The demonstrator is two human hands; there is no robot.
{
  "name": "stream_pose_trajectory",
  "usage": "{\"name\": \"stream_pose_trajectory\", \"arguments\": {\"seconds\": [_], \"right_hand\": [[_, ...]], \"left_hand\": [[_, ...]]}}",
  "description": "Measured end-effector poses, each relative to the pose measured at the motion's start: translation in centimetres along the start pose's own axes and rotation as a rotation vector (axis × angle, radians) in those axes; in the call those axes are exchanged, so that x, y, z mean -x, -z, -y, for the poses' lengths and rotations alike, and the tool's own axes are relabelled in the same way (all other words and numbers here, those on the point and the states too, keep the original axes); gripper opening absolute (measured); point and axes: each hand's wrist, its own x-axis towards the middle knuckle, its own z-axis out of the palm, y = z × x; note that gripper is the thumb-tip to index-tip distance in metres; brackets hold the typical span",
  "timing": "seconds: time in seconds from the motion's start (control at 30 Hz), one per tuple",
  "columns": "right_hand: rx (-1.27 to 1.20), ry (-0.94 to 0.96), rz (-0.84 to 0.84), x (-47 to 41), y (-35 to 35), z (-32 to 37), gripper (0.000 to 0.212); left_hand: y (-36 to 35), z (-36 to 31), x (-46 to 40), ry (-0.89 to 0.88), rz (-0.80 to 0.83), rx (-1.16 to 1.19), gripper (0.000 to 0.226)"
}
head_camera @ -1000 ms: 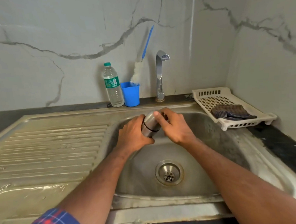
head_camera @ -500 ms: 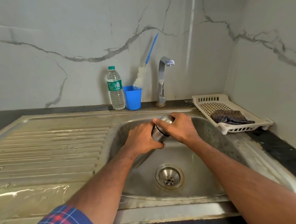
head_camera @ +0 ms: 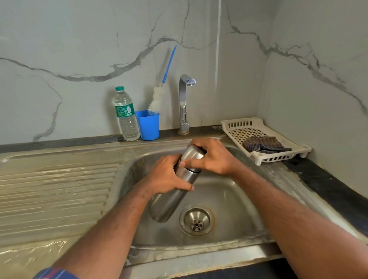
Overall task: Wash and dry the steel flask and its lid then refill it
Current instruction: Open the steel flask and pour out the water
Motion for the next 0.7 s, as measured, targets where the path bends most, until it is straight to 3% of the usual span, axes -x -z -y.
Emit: {"name": "stream_pose_trajectory", "arguments": {"seconds": [0.1, 0.17, 0.23, 0.37, 0.43, 0.57, 0.7], "right_hand": [[-0.284, -0.061, 0.257, 0.8, 1.3, 0.0, 0.054], [-0.335, -0.092, 0.311, 1.1, 1.4, -0.1, 0.067], [-0.288, -0.14, 0.238, 1.0, 1.1, 0.2, 0.063], [0.054, -0.179, -0.044, 0.6, 0.9, 0.5, 0.052], [-0.084, -0.147, 0.0, 0.6, 1.0, 0.3, 0.041], [-0.375, -0.082, 0.194, 0.8, 1.2, 0.2, 0.067], [-0.103, -0.17, -0.025, 0.6, 0.3, 0.6, 0.056]], "left_hand": [[-0.2, 0.2, 0.2, -0.018, 0.003, -0.044, 0.068], [-0.3, 0.3, 0.1, -0.025, -0.003, -0.085, 0.067], [-0.5, 0.4, -0.1, -0.025, -0.014, -0.096, 0.071], [-0.5, 0.2, -0.2, -0.033, -0.036, -0.119, 0.075], [-0.5, 0.4, -0.2, -0.026, -0.047, -0.131, 0.072], [-0.4, 1.0, -0.1, 0.013, -0.075, -0.112, 0.076], [-0.2, 1.1, -0.2, 0.019, -0.068, -0.143, 0.077]]}}
